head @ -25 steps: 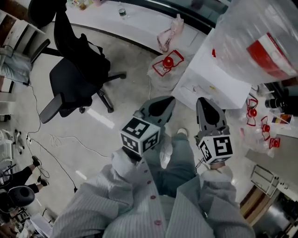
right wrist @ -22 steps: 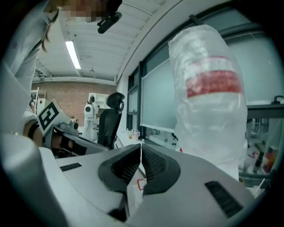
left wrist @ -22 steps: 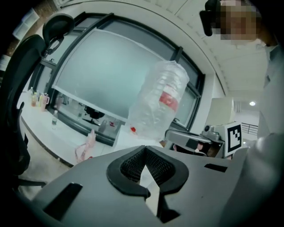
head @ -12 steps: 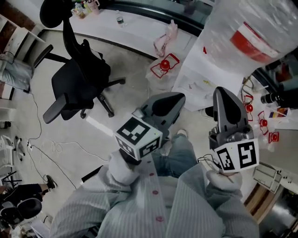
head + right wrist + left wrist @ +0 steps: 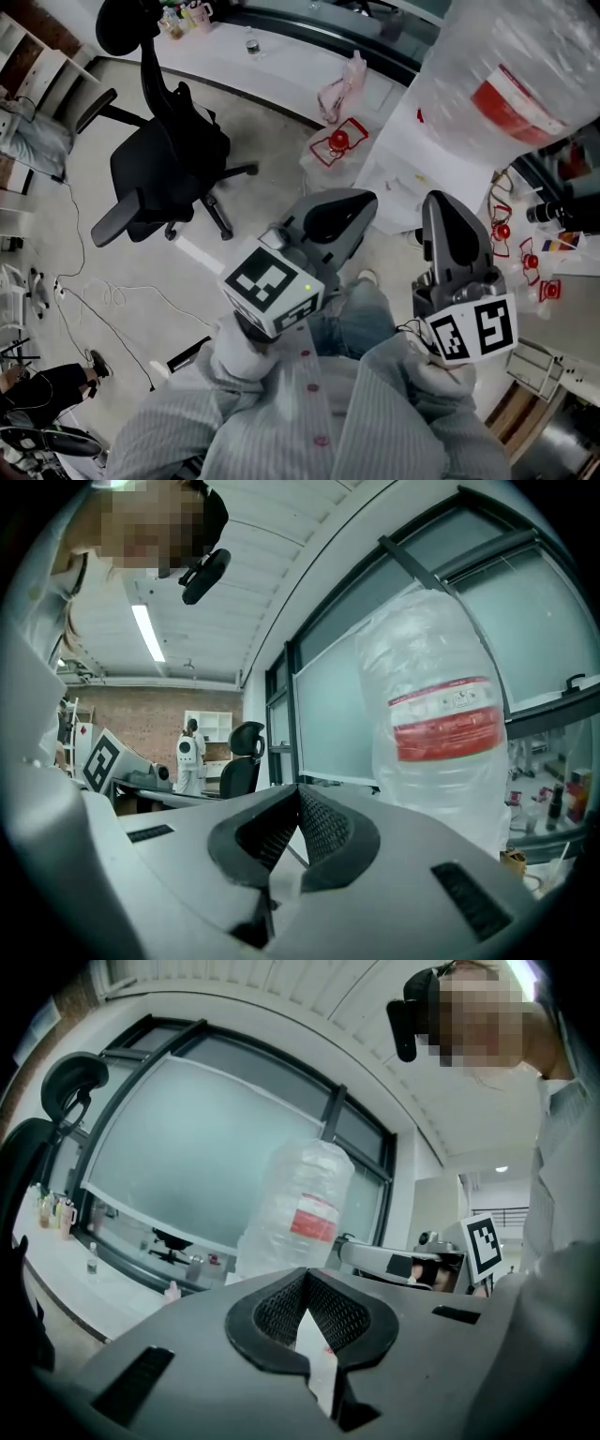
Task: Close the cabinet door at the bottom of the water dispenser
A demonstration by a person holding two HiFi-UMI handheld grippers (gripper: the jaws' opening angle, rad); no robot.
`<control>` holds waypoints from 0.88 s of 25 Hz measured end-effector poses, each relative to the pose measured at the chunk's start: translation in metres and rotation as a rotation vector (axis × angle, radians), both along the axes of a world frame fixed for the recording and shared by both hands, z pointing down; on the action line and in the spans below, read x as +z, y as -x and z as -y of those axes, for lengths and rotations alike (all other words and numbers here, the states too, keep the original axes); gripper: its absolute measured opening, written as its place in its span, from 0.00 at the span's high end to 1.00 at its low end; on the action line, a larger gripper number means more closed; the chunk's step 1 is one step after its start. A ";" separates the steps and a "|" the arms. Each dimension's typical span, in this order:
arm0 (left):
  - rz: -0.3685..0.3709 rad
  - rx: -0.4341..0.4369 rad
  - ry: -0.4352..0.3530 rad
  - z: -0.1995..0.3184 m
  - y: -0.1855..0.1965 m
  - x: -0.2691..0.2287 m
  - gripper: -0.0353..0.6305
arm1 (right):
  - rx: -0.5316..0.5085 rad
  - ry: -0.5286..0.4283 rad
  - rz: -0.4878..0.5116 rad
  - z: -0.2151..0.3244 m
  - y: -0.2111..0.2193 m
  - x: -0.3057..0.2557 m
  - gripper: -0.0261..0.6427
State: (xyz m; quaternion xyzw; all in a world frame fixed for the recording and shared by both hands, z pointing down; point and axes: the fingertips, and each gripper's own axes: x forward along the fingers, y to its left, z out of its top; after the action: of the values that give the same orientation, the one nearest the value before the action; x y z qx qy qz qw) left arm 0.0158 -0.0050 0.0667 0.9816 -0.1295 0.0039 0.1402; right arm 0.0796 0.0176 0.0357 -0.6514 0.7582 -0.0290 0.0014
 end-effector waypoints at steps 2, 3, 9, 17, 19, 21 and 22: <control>-0.001 0.001 0.001 0.000 0.000 -0.001 0.93 | -0.006 0.007 0.001 0.002 0.002 0.001 0.94; -0.001 0.004 0.000 -0.001 -0.001 -0.001 0.93 | -0.010 0.011 0.001 0.003 0.003 0.001 0.94; 0.004 0.018 -0.011 -0.004 -0.003 -0.001 0.93 | -0.028 0.032 -0.001 0.005 0.007 0.007 0.94; 0.018 0.007 -0.012 -0.003 0.001 0.000 0.93 | -0.034 0.037 0.030 0.007 0.007 0.010 0.94; 0.020 0.006 -0.012 -0.003 0.001 0.001 0.93 | -0.035 0.039 0.037 0.006 0.007 0.010 0.94; 0.020 0.005 -0.012 -0.003 0.002 0.001 0.93 | -0.038 0.042 0.038 0.006 0.008 0.012 0.94; 0.020 0.005 -0.013 -0.003 0.003 0.001 0.93 | -0.039 0.043 0.038 0.006 0.009 0.012 0.94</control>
State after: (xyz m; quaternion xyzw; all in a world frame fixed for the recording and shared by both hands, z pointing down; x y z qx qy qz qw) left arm 0.0131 -0.0021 0.0680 0.9828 -0.1285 0.0133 0.1324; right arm 0.0707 0.0117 0.0478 -0.6357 0.7698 -0.0578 0.0012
